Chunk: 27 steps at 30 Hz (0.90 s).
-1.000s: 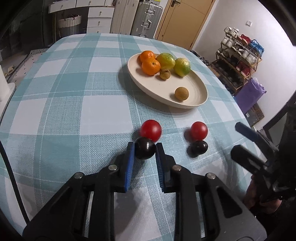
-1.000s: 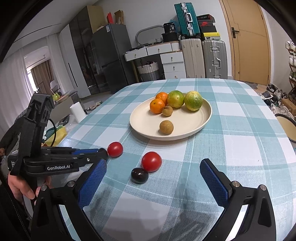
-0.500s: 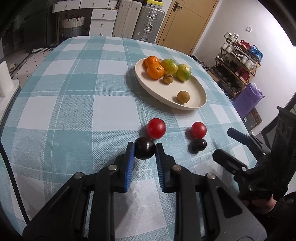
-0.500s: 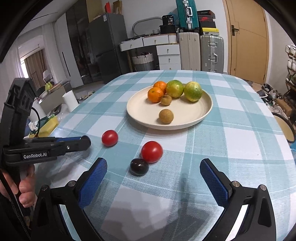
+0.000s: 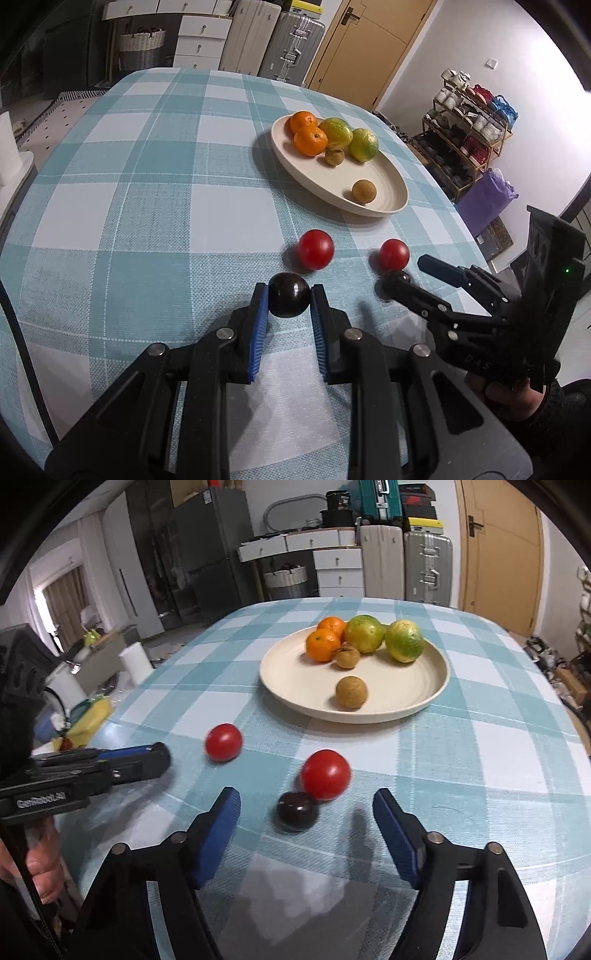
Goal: Organize fruits
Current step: 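Grasp a dark plum with the left tool while the right tool grasps another plum, then carry both dark plums onto the cream plate and open both tools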
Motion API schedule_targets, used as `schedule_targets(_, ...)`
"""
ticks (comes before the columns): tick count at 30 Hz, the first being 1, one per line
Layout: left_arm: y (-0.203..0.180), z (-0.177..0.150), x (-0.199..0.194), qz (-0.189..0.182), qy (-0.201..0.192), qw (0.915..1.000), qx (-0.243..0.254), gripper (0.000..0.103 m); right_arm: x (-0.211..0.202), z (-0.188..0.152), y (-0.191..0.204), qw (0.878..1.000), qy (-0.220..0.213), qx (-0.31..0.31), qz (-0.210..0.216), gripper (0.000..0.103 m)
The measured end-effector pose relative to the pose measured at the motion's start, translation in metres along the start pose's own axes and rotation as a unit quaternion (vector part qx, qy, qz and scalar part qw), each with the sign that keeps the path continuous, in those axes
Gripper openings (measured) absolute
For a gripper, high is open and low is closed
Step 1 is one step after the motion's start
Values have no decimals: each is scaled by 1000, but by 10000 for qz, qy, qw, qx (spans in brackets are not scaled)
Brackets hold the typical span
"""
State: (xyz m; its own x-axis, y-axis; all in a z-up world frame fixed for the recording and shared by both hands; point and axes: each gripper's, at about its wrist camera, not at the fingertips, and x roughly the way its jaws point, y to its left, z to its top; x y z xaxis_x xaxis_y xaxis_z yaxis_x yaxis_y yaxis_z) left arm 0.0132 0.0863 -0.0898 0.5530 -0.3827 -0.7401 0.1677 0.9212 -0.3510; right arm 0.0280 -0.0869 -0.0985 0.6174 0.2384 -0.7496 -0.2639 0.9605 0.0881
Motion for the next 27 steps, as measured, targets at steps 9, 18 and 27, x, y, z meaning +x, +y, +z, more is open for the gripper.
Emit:
schedule_targets(9,7,-2,3,-110,78,9998,-114,20,9,-3,-2,9994,285,102,144,35)
schedule_targets(18,2,2,-1,-126,35,9998,-115,20,-6,-4,-1,9990,76,143,407,26)
schedule_targets(27,-10,20,-2,-99,-39,9999,-41,20,-25,1,-18,9983,-243,298,427,26)
